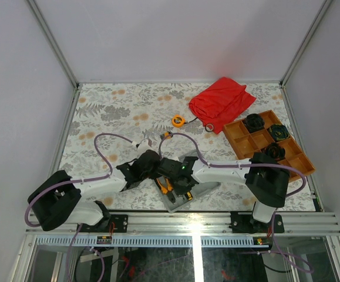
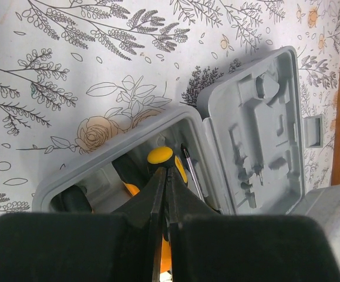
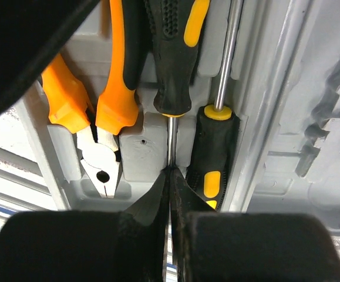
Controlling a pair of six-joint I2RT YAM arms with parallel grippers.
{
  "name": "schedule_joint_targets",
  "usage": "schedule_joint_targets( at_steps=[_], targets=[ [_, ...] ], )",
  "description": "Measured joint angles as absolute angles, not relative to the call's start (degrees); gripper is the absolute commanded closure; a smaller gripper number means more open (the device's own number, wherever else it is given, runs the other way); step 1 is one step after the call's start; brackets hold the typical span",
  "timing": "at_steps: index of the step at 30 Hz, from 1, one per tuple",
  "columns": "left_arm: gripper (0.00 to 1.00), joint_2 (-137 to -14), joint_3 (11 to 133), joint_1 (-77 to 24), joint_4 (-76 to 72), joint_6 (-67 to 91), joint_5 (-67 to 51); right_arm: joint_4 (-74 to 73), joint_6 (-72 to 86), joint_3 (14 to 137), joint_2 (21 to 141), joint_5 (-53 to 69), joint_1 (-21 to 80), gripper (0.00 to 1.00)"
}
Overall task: Sort the tools into containers
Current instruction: Adjust the screwdriver in the storage box.
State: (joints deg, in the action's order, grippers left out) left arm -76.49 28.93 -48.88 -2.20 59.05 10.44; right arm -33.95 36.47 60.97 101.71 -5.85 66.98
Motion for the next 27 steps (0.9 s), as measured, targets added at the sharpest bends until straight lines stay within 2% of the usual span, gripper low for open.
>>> schedule_joint_targets(
  at_steps=[27],
  targets=[
    [1.00, -76.66, 24.23, -48.05, -12.03, 61.04, 8.23, -41.10, 45.32, 66.92, 107.55, -11.16, 70.22, 1.00]
  ],
)
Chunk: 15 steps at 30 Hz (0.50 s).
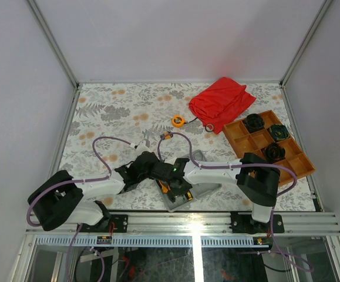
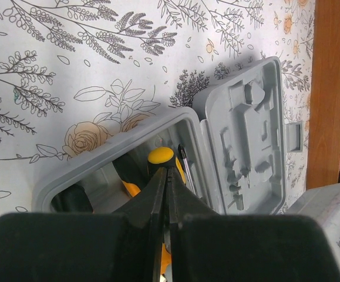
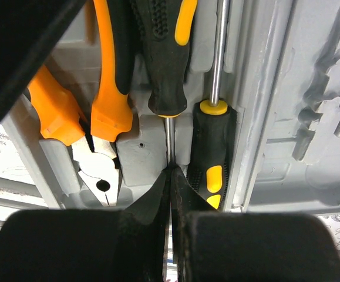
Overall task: Sort the tools into containers
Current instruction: Adjust the screwdriver in the storage box.
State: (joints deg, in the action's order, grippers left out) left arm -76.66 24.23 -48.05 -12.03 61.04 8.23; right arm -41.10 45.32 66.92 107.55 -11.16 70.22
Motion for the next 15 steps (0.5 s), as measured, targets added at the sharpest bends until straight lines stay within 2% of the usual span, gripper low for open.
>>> schedule_joint_targets(
  at_steps=[15],
  targets=[
    [1.00, -77.82, 23.79, -48.05, -14.85, 61.06, 7.88, -41.76, 47.24, 67.61, 108.36, -14.59, 72.60, 1.00]
  ],
)
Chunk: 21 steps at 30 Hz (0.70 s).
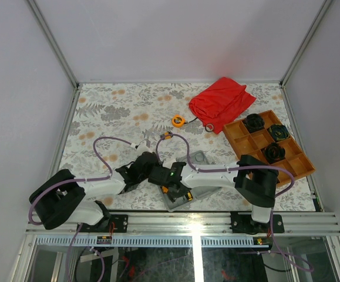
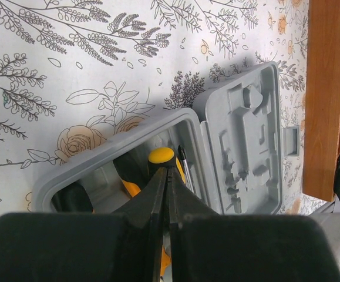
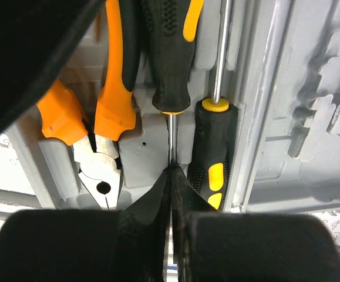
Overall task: Sort the tools into containers
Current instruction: Adjust the screwdriver in the storage box.
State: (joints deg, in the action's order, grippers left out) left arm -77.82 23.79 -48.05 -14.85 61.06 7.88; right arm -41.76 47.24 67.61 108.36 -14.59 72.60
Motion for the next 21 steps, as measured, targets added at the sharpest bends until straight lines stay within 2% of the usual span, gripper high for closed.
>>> schedule_joint_targets(
  at_steps=[15, 17, 21],
  targets=[
    [1.00, -76.95, 24.47, -49.30, -12.49, 61.25, 10.07, -43.24, 51.62, 67.96, 108.77, -20.29, 74.91, 0.99],
    [1.00, -76.49, 24.99, -49.43, -10.55, 61.19, 10.07, -43.24, 51.11, 67.96, 108.49, -20.32, 74.91, 0.97],
    [0.97, -75.85, 26.52, -49.52, -5.48, 60.47, 9.28, -42.98, 49.50, 67.77, 107.92, -19.97, 74.65, 0.87]
  ],
)
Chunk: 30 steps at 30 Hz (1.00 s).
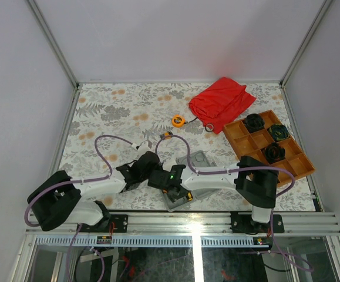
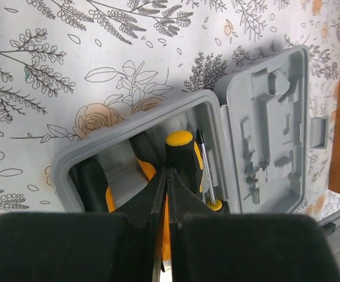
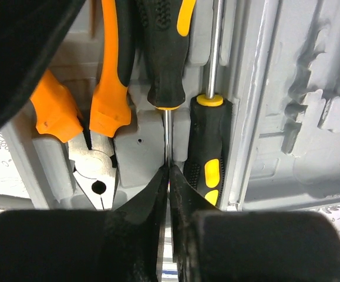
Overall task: Sort the tools into containers
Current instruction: Adjust the screwdriver in the storage box.
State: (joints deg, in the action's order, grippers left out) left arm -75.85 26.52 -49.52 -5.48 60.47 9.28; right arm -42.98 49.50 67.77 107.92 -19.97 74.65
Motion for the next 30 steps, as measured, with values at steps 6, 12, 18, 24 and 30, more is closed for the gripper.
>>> schedule_joint_targets(
  at_steps=[6, 12, 18, 24, 30],
  targets=[
    [0.88, -75.35, 29.82, -50.81, 0.95, 58.81, 9.32, -38.09, 46.74, 63.22, 103.57, -18.13, 73.49, 0.75],
    [0.83, -75.02, 31.92, -51.59, 7.64, 56.69, 9.26, -34.11, 45.17, 60.14, 99.35, -16.53, 72.77, 0.73],
    [0.80, -72.01, 32.21, -52.14, 12.95, 54.94, 9.47, -32.86, 44.31, 58.98, 96.79, -16.23, 72.66, 0.70],
    [0.80, -66.81, 31.07, -52.14, 14.02, 54.06, 9.98, -33.01, 43.33, 57.67, 90.39, -15.55, 72.27, 0.69],
    [0.79, -59.88, 27.53, -52.05, 14.57, 54.17, 11.14, -29.93, 41.52, 56.99, 84.97, -15.33, 68.03, 0.68]
  ],
)
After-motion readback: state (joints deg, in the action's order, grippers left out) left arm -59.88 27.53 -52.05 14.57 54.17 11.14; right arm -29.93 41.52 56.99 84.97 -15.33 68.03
